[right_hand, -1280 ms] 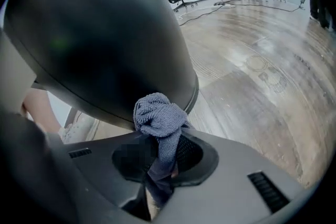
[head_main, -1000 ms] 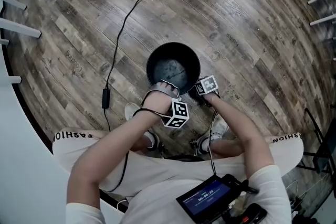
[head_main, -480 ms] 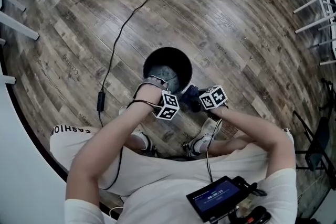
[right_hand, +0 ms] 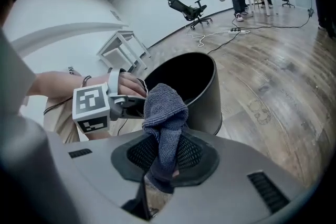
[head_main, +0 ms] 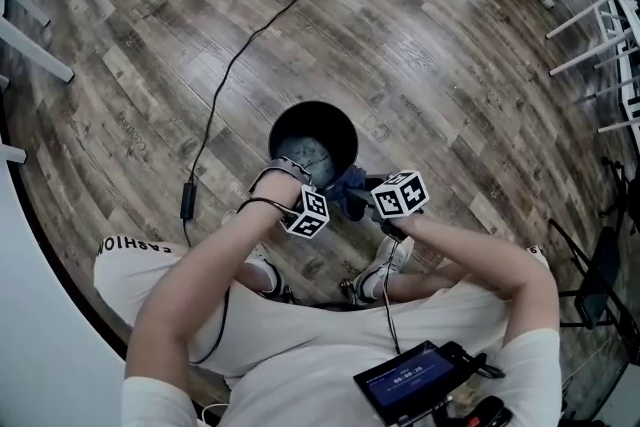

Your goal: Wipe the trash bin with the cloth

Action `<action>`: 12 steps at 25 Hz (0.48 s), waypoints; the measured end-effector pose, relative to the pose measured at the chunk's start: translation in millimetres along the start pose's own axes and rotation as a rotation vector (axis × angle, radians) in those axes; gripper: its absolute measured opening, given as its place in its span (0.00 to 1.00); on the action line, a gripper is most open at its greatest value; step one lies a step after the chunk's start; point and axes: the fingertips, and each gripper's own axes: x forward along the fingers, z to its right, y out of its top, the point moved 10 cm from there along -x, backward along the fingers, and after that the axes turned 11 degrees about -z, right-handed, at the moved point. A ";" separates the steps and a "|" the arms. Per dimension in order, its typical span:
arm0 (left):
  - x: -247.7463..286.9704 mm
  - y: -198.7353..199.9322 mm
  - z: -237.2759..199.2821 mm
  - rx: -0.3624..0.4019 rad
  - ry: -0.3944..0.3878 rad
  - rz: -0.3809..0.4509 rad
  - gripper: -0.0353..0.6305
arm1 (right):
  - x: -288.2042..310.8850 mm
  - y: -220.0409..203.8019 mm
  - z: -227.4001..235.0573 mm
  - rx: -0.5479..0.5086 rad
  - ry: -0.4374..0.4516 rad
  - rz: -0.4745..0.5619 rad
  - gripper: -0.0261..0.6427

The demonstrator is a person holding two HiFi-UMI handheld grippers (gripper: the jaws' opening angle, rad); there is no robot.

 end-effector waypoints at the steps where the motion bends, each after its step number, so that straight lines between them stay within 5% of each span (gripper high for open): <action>1: -0.6 0.5 -0.4 0.001 -0.004 0.002 0.14 | 4.3 0.6 3.1 0.004 -0.005 -0.006 0.15; 12: -4.3 6.0 -4.2 0.016 -0.038 0.031 0.11 | 73.2 -17.5 56.5 0.036 -0.077 -0.083 0.15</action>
